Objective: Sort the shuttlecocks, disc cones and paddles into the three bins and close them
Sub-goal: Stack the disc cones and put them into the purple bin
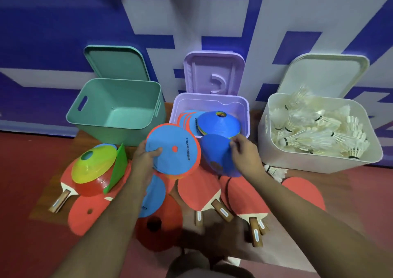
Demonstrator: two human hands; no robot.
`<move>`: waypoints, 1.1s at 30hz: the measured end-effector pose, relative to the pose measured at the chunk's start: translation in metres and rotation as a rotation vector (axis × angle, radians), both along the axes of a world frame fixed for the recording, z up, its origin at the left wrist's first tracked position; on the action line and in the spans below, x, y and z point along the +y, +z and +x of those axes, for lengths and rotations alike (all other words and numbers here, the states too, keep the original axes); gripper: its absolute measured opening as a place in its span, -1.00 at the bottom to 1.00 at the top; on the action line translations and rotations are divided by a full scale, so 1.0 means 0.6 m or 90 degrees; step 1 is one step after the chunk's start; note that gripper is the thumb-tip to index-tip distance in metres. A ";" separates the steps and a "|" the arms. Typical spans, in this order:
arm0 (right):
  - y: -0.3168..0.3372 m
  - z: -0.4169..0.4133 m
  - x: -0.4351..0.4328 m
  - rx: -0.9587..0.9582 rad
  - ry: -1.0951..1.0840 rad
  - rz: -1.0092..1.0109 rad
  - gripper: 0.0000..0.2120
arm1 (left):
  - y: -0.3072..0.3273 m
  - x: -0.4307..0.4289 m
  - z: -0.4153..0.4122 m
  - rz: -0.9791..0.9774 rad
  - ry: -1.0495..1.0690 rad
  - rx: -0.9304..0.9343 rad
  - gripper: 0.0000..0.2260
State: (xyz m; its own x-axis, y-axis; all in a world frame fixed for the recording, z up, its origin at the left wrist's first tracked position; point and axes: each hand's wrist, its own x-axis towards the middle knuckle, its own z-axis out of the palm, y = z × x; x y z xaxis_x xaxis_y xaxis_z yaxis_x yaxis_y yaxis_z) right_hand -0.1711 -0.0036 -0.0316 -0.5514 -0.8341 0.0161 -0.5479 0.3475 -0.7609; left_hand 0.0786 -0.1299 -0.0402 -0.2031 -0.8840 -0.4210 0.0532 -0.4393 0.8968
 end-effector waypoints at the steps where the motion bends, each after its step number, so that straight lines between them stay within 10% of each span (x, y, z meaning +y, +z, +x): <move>1: 0.019 -0.007 -0.006 -0.058 -0.041 -0.014 -0.89 | 0.016 0.001 -0.002 -0.013 0.017 -0.004 -0.63; 16: 0.004 -0.101 -0.193 -0.738 -0.524 -0.137 -0.75 | 0.039 -0.087 -0.055 -0.041 0.145 -0.050 -0.73; 19: -0.025 -0.104 -0.207 -0.591 -0.452 0.005 -0.71 | 0.021 -0.118 -0.061 -0.052 0.131 -0.070 -0.73; 25: -0.076 -0.091 -0.210 0.088 -0.076 0.213 -0.46 | -0.009 -0.179 -0.071 -0.071 0.101 -0.100 -0.74; 33: -0.122 -0.082 -0.276 0.315 0.283 0.422 0.00 | -0.020 -0.208 -0.090 -0.127 -0.013 -0.204 -0.75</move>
